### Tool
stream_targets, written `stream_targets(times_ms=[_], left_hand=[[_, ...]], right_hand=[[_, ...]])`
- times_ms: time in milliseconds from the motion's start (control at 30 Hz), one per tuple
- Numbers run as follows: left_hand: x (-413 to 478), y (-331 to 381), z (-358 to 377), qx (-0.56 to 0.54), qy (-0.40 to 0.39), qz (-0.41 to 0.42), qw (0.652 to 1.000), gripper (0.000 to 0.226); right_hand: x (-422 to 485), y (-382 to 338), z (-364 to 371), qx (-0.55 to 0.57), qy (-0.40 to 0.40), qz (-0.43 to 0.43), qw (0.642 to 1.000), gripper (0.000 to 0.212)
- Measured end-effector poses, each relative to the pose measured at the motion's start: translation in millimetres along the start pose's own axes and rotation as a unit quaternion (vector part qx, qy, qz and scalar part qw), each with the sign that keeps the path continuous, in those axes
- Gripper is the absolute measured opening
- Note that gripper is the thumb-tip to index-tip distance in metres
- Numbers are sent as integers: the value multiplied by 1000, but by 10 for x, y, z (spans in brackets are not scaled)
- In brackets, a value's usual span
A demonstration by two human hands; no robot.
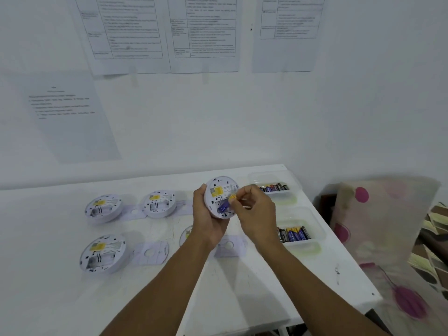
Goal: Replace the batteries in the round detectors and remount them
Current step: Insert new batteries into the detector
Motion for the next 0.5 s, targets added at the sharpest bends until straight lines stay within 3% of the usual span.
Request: stream_targets(times_ms=[100,167,300,500], left_hand=[[24,-11,11,-17,-6,-5,1000,47],[35,-11,-20,-38,-7,-8,999,44],[21,15,-17,-62,-17,-10,998,55],[3,5,36,-72,-22,-10,997,68]], right_hand=[[164,20,-288,-13,1,-1,1000,15],[307,113,-586,-113,-12,14,993,12],[507,425,-1068,-371,-134,92,914,7],[587,706,-1108,-449,-194,103,866,11]])
Point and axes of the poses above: each hand's wrist, its own x-axis towards the middle knuckle, its own z-axis out of the palm, y = z × x, the point moved 2 cm from there along x, towards the middle knuckle, and after that the axes turned 3 degrees about z, right-handed, at the moved point
